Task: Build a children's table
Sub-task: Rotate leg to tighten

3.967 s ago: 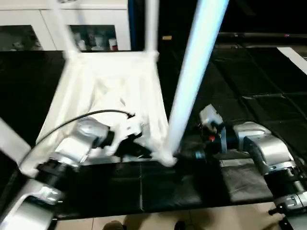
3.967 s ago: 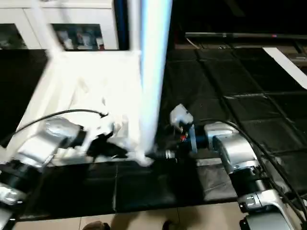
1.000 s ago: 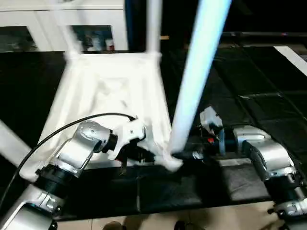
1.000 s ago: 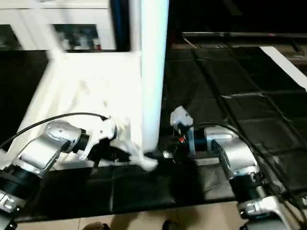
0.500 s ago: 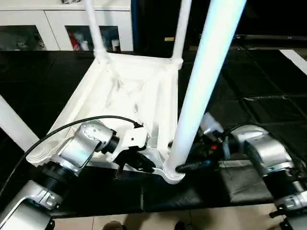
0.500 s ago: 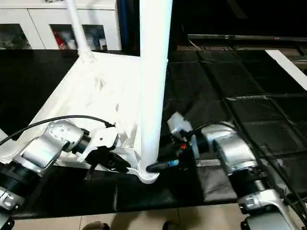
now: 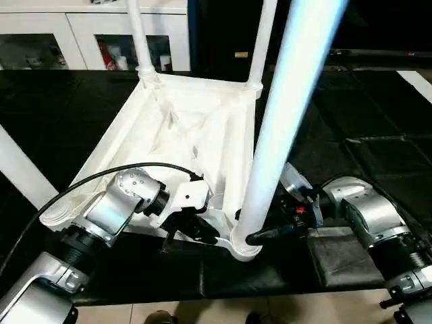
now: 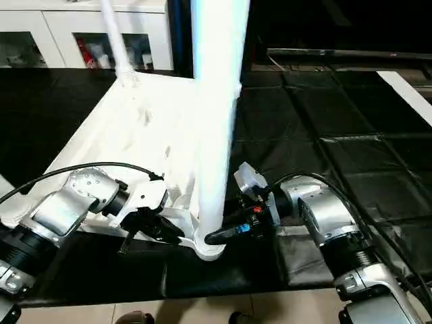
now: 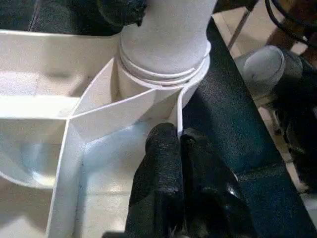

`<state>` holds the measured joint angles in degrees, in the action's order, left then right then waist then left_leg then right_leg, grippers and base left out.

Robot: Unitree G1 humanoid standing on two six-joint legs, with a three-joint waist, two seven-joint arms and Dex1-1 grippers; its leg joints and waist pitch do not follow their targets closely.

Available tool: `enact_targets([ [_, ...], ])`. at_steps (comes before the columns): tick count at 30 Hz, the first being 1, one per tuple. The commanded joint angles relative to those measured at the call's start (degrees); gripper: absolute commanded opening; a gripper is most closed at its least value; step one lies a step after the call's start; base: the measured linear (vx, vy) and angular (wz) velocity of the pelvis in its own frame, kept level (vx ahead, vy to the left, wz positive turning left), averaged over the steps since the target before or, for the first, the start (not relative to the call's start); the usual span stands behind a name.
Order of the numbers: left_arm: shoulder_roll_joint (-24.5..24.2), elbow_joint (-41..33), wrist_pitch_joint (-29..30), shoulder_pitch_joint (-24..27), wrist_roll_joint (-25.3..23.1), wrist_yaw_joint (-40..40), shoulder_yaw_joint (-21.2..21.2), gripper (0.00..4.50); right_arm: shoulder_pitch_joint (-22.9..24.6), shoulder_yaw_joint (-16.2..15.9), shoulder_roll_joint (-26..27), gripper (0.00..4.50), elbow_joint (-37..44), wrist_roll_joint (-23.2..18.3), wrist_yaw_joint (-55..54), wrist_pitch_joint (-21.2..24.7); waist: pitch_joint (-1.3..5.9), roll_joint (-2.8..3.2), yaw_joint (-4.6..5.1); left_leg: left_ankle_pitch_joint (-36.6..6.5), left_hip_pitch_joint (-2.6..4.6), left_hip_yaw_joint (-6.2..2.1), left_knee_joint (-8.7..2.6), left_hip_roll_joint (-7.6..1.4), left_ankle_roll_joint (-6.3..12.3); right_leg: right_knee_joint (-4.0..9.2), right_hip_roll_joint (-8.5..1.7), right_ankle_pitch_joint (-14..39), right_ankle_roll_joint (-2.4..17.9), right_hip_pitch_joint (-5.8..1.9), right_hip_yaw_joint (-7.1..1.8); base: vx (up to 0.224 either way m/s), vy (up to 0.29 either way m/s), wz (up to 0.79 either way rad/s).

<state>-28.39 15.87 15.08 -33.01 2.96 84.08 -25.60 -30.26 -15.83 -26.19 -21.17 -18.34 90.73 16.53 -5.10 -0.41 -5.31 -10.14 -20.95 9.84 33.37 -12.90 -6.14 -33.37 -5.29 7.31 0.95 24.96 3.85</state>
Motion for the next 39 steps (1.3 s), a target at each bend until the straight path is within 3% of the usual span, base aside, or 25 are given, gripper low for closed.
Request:
enact_targets([
  [1, 1.5, -0.49, 2.41, -0.33, 1.28, -2.16, 0.54, 0.0, 0.14, 1.15, 1.51, 2.17, 0.29, -0.09, -3.45, 2.23, 4.18, -0.7, 0.24, -10.25, 0.11, 0.95, -3.7, 0.12, 4.06, 2.82, -1.72, 17.62, 12.39, -3.72, -1.76, 0.0, 0.0, 0.0],
  [3, 2.68, -0.24, 4.91, -0.32, 1.5, -5.54, 2.14, 0.0, 0.55, 2.16, 3.54, 2.15, 0.27, 0.74, -10.93, 3.76, 3.81, -0.73, 0.46, -13.32, 0.2, 0.7, -3.86, 0.32, 2.82, 3.59, -1.85, 25.06, 9.85, -3.51, -1.63, 0.0, 0.0, 0.0],
  [6, 2.87, -0.15, 5.19, -0.32, 1.49, -6.11, 2.38, 0.0, 0.65, 2.32, 3.88, 2.1, 0.29, 0.83, -11.99, 3.9, 3.63, -0.9, 0.89, -14.69, 0.12, 0.46, -4.04, 0.53, 1.96, 4.23, -1.93, 30.28, 7.14, -3.54, -1.49, 0.0, 0.0, 0.0],
  [7, 4.69, 0.01, 7.98, -0.31, 1.46, -10.3, 3.97, 0.0, 0.94, 3.45, 6.49, 2.09, 0.31, 1.76, -18.98, 5.11, 3.56, -0.86, 1.19, -14.92, 0.13, 0.52, -3.98, 0.6, 1.66, 4.43, -1.85, 31.4, 6.33, -3.34, -1.51, 0.0, 0.0, 0.0],
  [8, 4.69, 0.01, 7.98, -0.31, 1.46, -10.3, 3.97, 0.0, 0.94, 3.45, 6.49, 2.08, 0.31, 1.76, -18.98, 5.11, 3.51, -0.85, 1.28, -15.14, 0.2, 0.46, -3.95, 0.74, 1.55, 4.65, -1.88, 32.51, 5.95, -3.24, -1.41, 0.0, 0.0, 0.0],
  [10, 8.0, 0.01, 12.11, -0.12, 1.42, -17.16, 6.47, 0.0, 1.36, 4.93, 10.72, 2.07, 0.31, 3.42, -29.98, 7.43, 3.45, -1.06, 2.13, -15.49, -0.33, 0.15, -4.07, 0.91, 0.82, 4.74, -1.83, 34.77, 4.59, -3.59, -1.01, 0.0, 0.0, 0.0],
  [11, 11.96, -0.51, 15.47, 0.08, 1.18, -23.17, 8.12, 0.0, 1.61, 6.2, 15.09, 2.06, -0.16, 5.42, -39.39, 8.28, 3.25, -1.02, 3.21, -16.43, -0.53, -0.06, -3.93, 1.2, -0.49, 5.28, -1.82, 38.47, 2.61, -3.5, -0.45, 0.0, 0.0, 0.0],
  [13, 13.46, -0.68, 16.52, 0.06, 1.0, -25.21, 8.57, 0.0, 1.67, 6.77, 16.69, 2.04, -0.4, 6.19, -42.44, 8.15, 3.31, -1.28, 3.76, -16.86, -0.88, -0.41, -3.78, 1.54, -0.84, 5.81, -2.0, 41.54, 0.54, -3.89, 0.28, -0.042, 0.015, -0.23],
  [14, 15.07, -0.87, 17.7, 0.01, 0.95, -27.22, 9.07, 0.0, 1.66, 7.47, 18.39, 2.03, -0.78, 6.97, -45.87, 8.15, 3.42, -0.71, 4.07, -17.42, -0.91, -0.73, -3.88, 1.59, -0.57, 6.29, -2.19, 42.05, -0.32, -4.16, 0.78, -0.031, 0.029, -0.26],
  [16, 18.35, -0.61, 19.28, -0.45, 0.84, -31.93, 10.28, 0.0, 1.5, 8.82, 21.2, 2.01, -1.42, 7.89, -51.83, 8.38, 3.55, -0.24, 4.74, -19.23, -0.86, -1.18, -4.09, 1.3, 0.26, 6.89, -2.24, 39.38, 0.24, -4.43, 1.64, -0.018, 0.035, -0.22],
  [18, 21.49, 0.27, 19.84, -1.14, 0.65, -36.65, 11.57, 0.0, 1.21, 10.22, 23.73, 1.99, -2.22, 8.35, -57.6, 8.18, 3.8, -0.02, 5.04, -19.87, -0.37, -1.33, -4.27, 1.06, 1.26, 6.98, -2.13, 33.67, 2.66, -4.33, 2.05, 0.0, 0.0, 0.0],
  [20, 24.33, 1.09, 20.34, -1.93, 0.61, -40.82, 12.87, 0.0, 0.7, 11.84, 26.37, 1.98, -2.9, 8.56, -62.73, 8.35, 3.63, -0.07, 5.12, -19.95, -0.16, -1.03, -4.38, 1.0, 1.9, 6.96, -1.9, 30.86, 4.44, -3.98, 1.86, 0.0, 0.0, 0.0],
  [21, 25.46, 1.09, 20.87, -2.12, 0.31, -42.14, 13.4, 0.0, 0.5, 12.61, 27.6, 1.98, -3.0, 8.77, -64.91, 8.6, 3.49, 0.13, 5.09, -21.13, 0.29, -0.93, -4.34, 0.98, 1.92, 7.07, -1.84, 30.84, 5.09, -3.59, 1.84, 0.0, 0.0, 0.0],
  [23, 26.18, 0.7, 21.67, -2.28, -0.21, -42.54, 13.41, 0.0, 0.16, 13.47, 28.89, 1.98, -3.03, 8.62, -66.7, 9.2, 3.48, 0.13, 5.13, -22.24, 0.24, -1.08, -4.56, 0.9, 2.04, 6.91, -1.87, 30.54, 4.95, -3.81, 1.85, 0.0, 0.0, 0.0],
  [26, 25.35, 0.32, 21.7, -2.21, -1.05, -41.75, 12.36, 0.0, 0.33, 13.65, 29.05, 1.98, -2.49, 8.77, -66.88, 8.74, 3.46, 0.2, 5.07, -22.88, 0.51, -0.98, -4.57, 0.92, 2.26, 6.96, -1.9, 29.75, 4.97, -3.67, 1.65, 0.0, 0.0, 0.0],
  [29, 23.13, -0.39, 21.53, -1.53, -1.92, -40.25, 10.77, 0.0, 1.14, 13.54, 28.16, 2.68, -1.3, 8.13, -64.97, 7.94, 3.46, 0.19, 4.94, -22.45, 0.43, -0.92, -4.73, 0.87, 2.37, 6.61, -1.95, 28.23, 5.79, -3.79, 1.35, 0.0, 0.0, 0.0],
  [32, 21.89, -0.8, 21.28, -1.12, -2.18, -39.34, 10.06, 0.0, 1.65, 13.54, 27.57, 2.81, -0.46, 7.77, -63.53, 7.76, 3.74, 0.25, 4.45, -20.29, 0.67, -0.6, -4.64, 0.76, 2.4, 6.36, -2.1, 25.59, 7.21, -3.62, 0.82, 0.0, 0.0, 0.0],
  [33, 20.1, -1.15, 20.51, -0.72, -2.5, -37.12, 9.06, 0.0, 2.14, 13.73, 26.33, 3.09, 0.47, 6.91, -61.27, 7.47, 3.87, 0.17, 4.26, -18.31, 0.55, -0.44, -4.66, 0.74, 2.44, 5.88, -2.06, 22.64, 8.36, -3.8, 0.54, 0.0, 0.0, 0.0],
  [35, 18.55, -1.32, 19.53, -0.43, -2.86, -35.08, 8.17, 0.0, 2.51, 13.77, 25.11, 3.15, 1.19, 6.18, -59.19, 7.3, 3.75, 0.09, 4.16, -18.05, 0.2, -0.43, -4.81, 0.7, 2.96, 5.62, -1.88, 22.85, 8.34, -3.96, 0.46, 0.0, 0.0, 0.0],
  [37, 15.79, -1.68, 17.44, 0.12, -2.98, -30.68, 6.52, 0.0, 3.24, 13.43, 22.37, 3.19, 2.65, 4.89, -54.3, 7.19, 4.02, 0.16, 3.65, -17.13, 0.5, -0.27, -4.56, 0.68, 3.21, 5.65, -2.05, 23.07, 8.17, -3.88, 0.2, 0.0, 0.0, 0.0],
  [39, 12.83, -1.77, 15.39, 0.57, -2.88, -25.87, 5.05, 0.0, 4.03, 12.68, 18.6, 3.5, 4.24, 3.48, -47.58, 7.12, 4.09, 0.18, 2.85, -14.18, 0.41, -0.06, -4.56, 0.54, 3.51, 5.05, -1.96, 19.52, 9.3, -4.04, -0.1, 0.0, 0.0, 0.0],
])
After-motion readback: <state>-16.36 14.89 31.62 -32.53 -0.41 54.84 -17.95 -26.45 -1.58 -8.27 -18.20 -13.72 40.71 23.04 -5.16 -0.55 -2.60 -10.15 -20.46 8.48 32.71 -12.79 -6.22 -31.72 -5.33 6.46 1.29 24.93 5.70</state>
